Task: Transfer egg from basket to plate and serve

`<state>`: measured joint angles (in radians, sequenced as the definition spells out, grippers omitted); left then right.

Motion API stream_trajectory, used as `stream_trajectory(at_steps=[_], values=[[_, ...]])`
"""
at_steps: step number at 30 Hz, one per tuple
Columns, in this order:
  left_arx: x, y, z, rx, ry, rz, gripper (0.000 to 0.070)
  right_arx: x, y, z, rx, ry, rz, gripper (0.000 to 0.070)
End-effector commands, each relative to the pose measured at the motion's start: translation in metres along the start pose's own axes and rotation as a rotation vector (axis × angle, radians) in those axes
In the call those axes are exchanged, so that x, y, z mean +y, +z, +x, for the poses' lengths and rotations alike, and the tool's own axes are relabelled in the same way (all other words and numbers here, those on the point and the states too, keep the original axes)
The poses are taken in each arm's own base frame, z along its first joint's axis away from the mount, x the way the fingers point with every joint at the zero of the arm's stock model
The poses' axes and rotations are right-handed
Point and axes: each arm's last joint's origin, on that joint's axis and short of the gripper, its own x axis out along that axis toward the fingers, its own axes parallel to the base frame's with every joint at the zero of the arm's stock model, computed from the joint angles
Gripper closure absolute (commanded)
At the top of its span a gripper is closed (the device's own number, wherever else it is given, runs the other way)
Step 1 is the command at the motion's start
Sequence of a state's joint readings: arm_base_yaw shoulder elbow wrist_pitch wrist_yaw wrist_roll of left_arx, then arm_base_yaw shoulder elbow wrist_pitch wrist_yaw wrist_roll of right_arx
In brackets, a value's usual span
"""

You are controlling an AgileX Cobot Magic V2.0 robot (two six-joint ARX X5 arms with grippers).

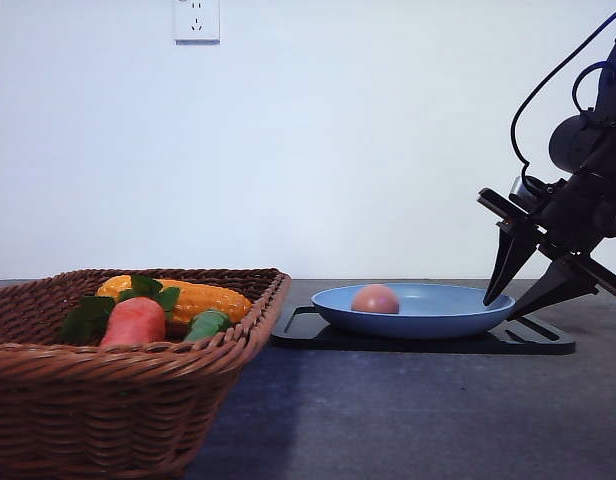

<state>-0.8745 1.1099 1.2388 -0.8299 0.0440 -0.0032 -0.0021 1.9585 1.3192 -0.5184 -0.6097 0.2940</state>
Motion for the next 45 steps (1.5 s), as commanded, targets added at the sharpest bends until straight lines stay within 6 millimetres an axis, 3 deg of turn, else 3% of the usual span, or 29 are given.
stream_trajectory(at_steps=[1,6,13,20,30,36,45], values=[[-0.001,0.005,0.001,-0.018,0.002,-0.004,0.0297,0.003,0.008,-0.011,-0.029,0.017,-0.013,0.0520],[0.008,0.006,0.008,-0.004,0.073,0.000,0.0395,0.010,0.003,-0.038,-0.029,0.042,-0.011,0.0529],[0.035,0.008,0.030,0.047,0.195,-0.046,0.0687,0.041,-0.015,-0.085,-0.052,0.039,-0.130,0.0674],[0.072,0.001,0.043,0.115,0.292,-0.153,0.0700,0.095,-0.051,-0.123,-0.119,-0.113,-0.318,0.0696],[0.100,-0.003,0.016,-0.011,0.410,-0.247,0.0700,0.154,-0.109,-0.165,-0.348,-0.326,-0.538,0.0697],[0.100,-0.025,0.003,-0.142,0.464,-0.259,0.0700,0.151,-0.145,-0.170,-0.491,-0.296,-0.615,0.0697],[0.086,-0.098,-0.003,-0.322,0.523,-0.352,0.0700,0.099,-0.196,-0.142,-0.651,-0.221,-0.653,0.0697]])
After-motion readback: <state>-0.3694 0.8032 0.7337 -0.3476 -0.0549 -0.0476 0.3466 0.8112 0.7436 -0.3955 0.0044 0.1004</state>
